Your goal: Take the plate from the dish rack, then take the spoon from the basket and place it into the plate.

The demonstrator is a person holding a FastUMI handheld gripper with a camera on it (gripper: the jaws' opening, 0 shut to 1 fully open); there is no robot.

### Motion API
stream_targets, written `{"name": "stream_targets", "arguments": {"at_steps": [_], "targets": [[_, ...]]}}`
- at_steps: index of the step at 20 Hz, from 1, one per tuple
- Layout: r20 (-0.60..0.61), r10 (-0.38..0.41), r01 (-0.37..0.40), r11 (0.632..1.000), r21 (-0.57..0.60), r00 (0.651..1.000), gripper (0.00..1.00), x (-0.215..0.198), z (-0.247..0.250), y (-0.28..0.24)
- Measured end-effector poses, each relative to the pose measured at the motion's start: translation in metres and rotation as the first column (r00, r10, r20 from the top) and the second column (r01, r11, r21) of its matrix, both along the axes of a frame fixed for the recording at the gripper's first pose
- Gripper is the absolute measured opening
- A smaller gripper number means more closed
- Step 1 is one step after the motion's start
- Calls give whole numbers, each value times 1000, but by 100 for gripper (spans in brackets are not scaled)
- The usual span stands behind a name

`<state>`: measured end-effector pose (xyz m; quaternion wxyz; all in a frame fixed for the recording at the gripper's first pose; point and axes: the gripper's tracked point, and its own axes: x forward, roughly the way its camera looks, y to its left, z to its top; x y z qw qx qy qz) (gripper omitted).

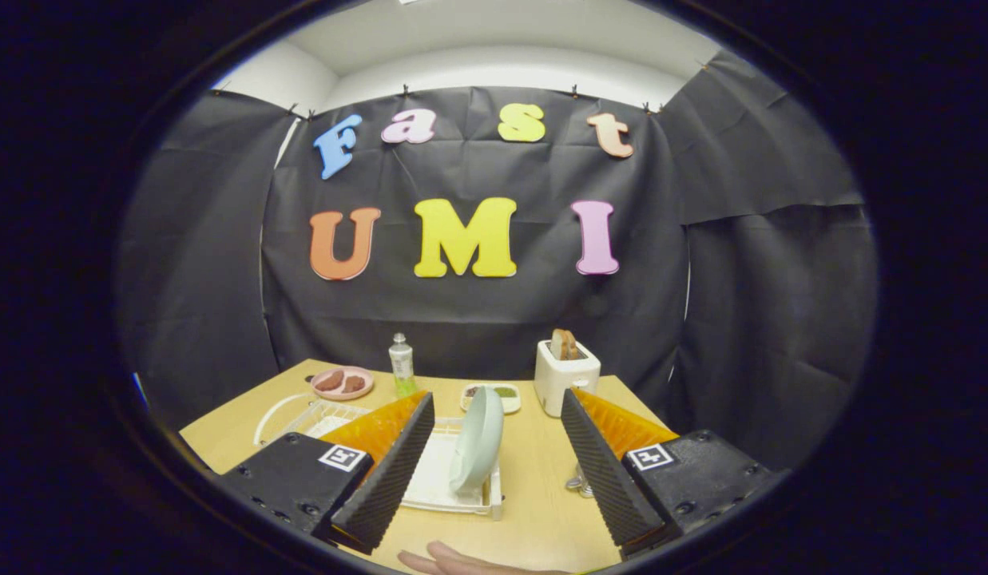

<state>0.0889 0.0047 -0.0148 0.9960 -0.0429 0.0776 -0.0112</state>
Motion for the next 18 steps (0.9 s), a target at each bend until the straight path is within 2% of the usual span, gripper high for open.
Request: {"name": "stream_targets", "arguments": {"at_steps": [6,10,12,15,18], "targets": [[-146,2,-14,997,-79,989,100,76,-14,3],[-272,-8,-26,992,-120,962,100,114,-36,7],[-342,-9,-38,991,-131,940,100,128,-46,10],[-462,19,-81,990,-115,887,99,140,-54,17],[-580,-37,-55,988,-141,814,95,144,-57,13]]}}
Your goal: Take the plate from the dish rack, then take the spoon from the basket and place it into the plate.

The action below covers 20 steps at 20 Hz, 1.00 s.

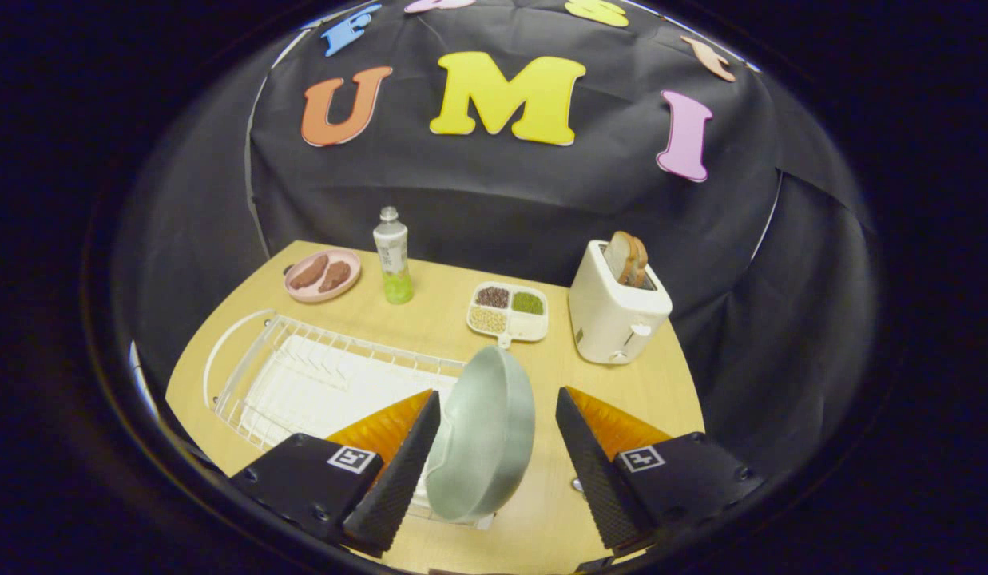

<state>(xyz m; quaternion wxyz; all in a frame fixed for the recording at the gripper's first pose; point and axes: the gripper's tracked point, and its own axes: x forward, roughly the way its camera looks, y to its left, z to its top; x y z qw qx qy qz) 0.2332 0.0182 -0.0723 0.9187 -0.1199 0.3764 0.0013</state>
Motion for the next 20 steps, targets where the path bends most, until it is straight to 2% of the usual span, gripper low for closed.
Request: {"name": "stream_targets", "arguments": {"at_steps": [2,4,5,8,10,12,14,17,20], "targets": [[-77,-26,25,1000,-13,997,92,4,-5,-1],[-122,-94,89,995,-41,988,89,11,-10,-14],[-157,-97,92,995,-33,983,83,13,-18,-14],[-218,-52,62,997,40,975,78,14,-27,-3],[-245,-75,90,995,51,967,64,13,-34,-3],[-284,-65,89,993,73,956,42,9,-39,7],[-278,-115,126,992,22,954,39,9,-39,4],[-197,-232,218,972,-89,953,32,13,-33,1],[-125,-259,236,957,-168,958,29,13,-28,6]]}}
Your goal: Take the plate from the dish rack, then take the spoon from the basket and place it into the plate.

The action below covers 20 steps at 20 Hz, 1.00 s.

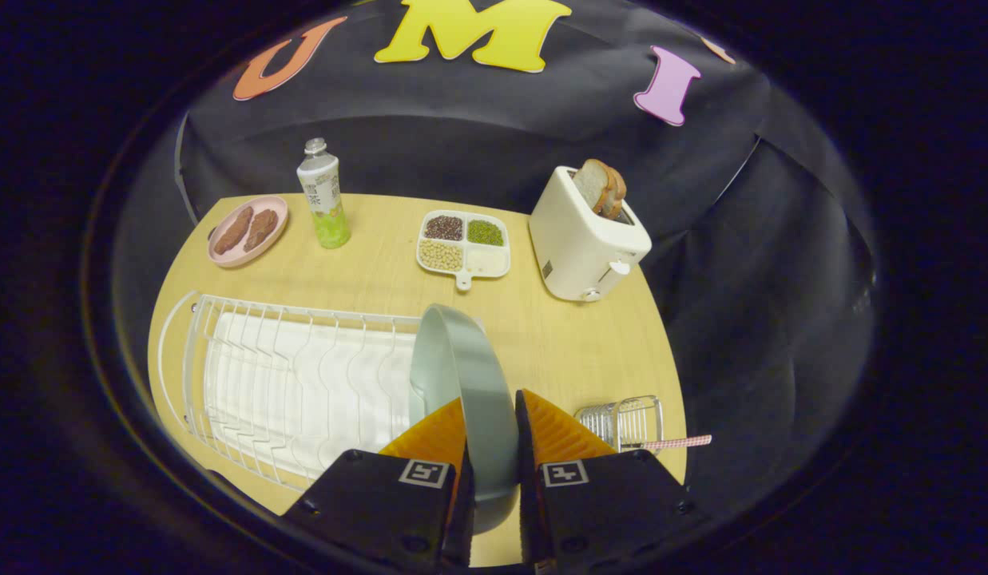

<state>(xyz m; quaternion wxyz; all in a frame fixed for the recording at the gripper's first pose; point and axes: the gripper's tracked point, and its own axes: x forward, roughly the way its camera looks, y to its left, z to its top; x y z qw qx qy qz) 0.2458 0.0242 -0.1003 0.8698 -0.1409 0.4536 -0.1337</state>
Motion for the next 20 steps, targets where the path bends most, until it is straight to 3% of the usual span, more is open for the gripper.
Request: {"name": "stream_targets", "arguments": {"at_steps": [4,10,16,20], "targets": [[80,5,4,993,-115,997,28,-1,14,6],[156,-1,26,986,-162,988,28,-7,31,8],[341,82,-25,985,-168,936,28,-32,65,14],[389,138,-118,990,-74,911,28,-83,64,26]]}}
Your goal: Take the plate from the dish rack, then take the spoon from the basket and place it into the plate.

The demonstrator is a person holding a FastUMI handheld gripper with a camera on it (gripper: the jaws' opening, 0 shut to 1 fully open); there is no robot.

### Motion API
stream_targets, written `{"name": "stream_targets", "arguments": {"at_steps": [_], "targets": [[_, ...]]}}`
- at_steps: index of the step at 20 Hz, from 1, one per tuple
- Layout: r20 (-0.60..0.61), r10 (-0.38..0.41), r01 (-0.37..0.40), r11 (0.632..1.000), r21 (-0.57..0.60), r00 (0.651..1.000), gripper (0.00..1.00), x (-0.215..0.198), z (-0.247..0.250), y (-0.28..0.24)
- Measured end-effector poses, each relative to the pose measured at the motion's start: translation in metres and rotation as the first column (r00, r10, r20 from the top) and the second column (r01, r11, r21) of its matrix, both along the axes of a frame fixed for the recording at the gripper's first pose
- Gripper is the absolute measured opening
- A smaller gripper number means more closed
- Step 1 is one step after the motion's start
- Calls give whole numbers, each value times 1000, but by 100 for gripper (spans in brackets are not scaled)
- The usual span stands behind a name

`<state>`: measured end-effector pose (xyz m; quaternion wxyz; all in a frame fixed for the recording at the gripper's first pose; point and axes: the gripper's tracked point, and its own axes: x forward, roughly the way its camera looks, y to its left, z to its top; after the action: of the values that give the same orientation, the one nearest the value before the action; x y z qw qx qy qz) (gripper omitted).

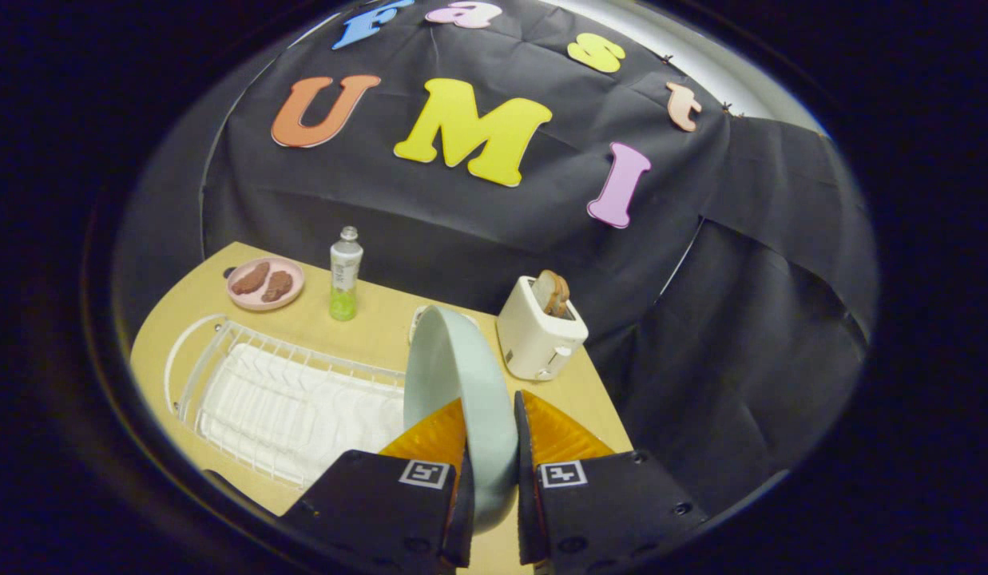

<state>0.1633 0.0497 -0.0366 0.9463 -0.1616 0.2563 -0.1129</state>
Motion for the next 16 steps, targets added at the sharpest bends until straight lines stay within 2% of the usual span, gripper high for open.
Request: {"name": "stream_targets", "arguments": {"at_steps": [2,6,11,14,16], "targets": [[-5,74,-73,996,43,997,28,-32,-13,7],[-1,154,-151,970,190,988,28,-86,-46,12],[-37,186,-160,918,362,982,28,-131,-101,8],[-44,259,-212,867,451,965,28,-157,-130,24],[-58,280,-214,836,505,958,28,-168,-150,30]]}}
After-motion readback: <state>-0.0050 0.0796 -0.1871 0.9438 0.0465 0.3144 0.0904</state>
